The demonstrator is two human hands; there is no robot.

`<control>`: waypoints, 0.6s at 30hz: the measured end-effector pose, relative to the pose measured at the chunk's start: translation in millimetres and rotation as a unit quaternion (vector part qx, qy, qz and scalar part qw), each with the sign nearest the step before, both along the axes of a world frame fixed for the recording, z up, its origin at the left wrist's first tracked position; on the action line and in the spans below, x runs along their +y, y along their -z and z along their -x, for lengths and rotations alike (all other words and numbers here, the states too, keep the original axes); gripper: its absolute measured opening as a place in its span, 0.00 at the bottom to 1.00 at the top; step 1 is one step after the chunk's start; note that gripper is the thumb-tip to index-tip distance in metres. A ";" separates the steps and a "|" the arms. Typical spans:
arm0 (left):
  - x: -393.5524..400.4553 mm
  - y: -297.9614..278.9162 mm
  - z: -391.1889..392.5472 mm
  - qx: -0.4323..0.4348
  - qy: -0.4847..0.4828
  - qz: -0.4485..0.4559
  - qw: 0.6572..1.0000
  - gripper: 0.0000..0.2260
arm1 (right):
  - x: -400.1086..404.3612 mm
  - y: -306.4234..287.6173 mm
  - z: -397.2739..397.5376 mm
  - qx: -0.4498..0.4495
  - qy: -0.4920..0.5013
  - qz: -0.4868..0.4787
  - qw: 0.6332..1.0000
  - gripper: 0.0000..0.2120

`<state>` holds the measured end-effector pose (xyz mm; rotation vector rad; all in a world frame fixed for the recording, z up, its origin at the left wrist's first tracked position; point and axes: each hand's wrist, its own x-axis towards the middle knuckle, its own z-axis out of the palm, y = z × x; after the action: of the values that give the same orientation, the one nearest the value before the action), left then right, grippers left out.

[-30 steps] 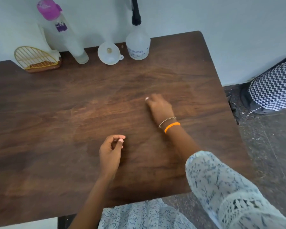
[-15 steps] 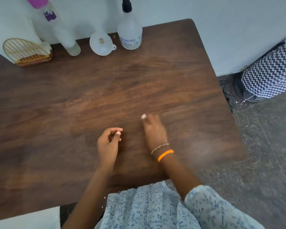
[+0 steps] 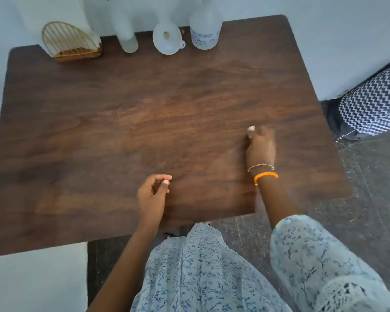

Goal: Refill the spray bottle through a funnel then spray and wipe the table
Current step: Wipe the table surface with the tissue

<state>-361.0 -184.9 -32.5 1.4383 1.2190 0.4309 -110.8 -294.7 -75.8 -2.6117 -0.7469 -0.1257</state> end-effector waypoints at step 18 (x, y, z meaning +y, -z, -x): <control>-4.0 3.1 99.7 -0.017 -0.035 0.011 0.999 0.11 | -70.8 1.1 122.9 0.022 0.040 -0.036 0.998 0.06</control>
<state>-460.7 -188.9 -35.6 1.3676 1.2462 0.4855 -233.8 -365.6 -76.9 -2.5674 -0.6103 -0.1163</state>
